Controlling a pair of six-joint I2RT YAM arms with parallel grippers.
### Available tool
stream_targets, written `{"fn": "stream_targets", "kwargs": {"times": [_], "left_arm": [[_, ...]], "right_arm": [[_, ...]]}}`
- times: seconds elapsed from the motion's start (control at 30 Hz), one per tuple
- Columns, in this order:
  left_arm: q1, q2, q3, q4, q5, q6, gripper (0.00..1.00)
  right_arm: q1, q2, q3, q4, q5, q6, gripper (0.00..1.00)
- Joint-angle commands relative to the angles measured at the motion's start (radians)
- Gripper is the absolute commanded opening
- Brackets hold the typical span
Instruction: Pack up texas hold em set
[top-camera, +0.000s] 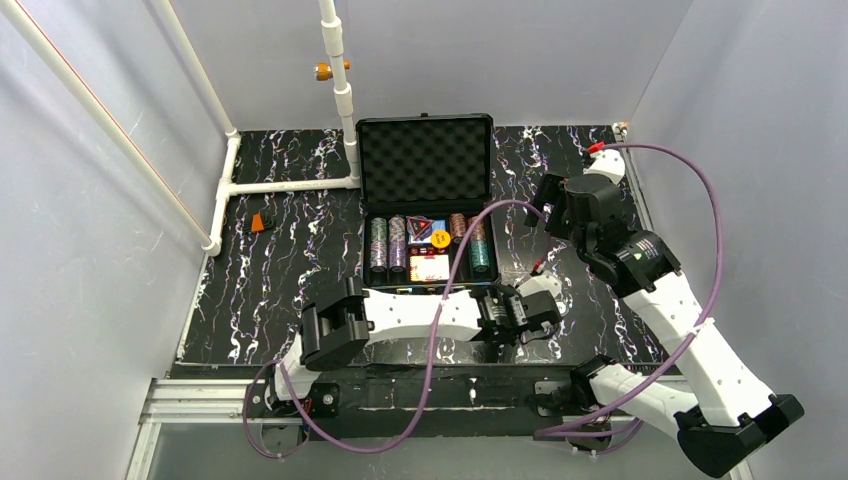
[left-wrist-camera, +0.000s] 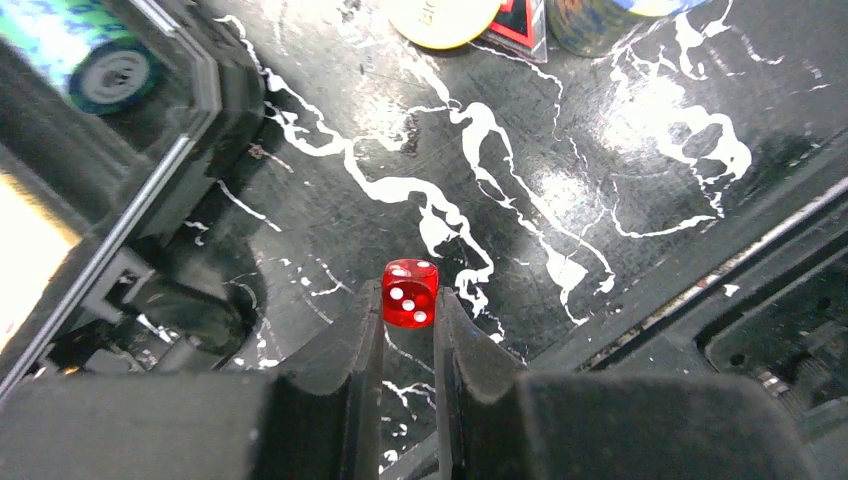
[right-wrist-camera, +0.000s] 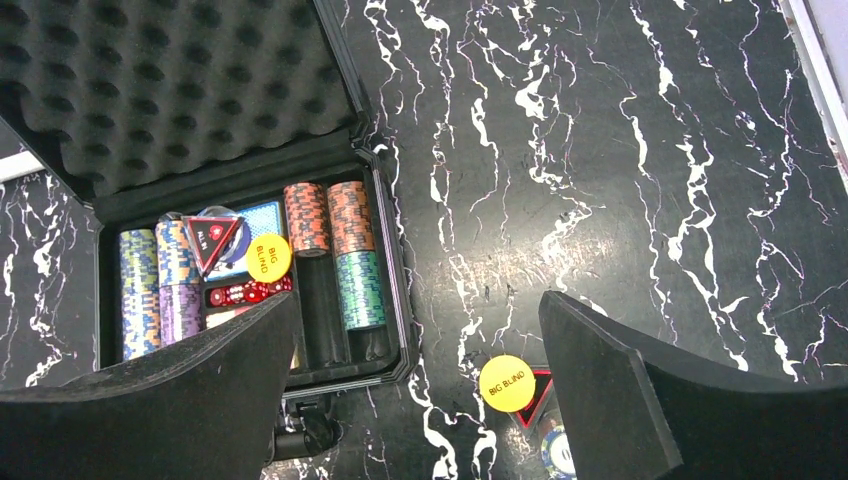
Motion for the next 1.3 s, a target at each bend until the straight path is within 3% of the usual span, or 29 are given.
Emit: {"fn": "stream_targets", "kwargs": {"times": [0.0, 0.7, 1.27], "left_arm": [[0.010, -0.115, -0.007, -0.039, -0.069, 0.007, 0.00], [0.270, -0.235, -0.072, -0.050, -0.051, 0.042, 0.00], [0.467, -0.147, 0.008, -0.044, -0.043, 0.084, 0.00]], "right_arm": [[-0.002, 0.014, 0.044, 0.062, 0.006, -0.004, 0.99], [-0.002, 0.089, 0.029, 0.129, 0.002, -0.003, 0.98], [-0.002, 0.039, -0.037, 0.101, -0.008, 0.009, 0.98]]}}
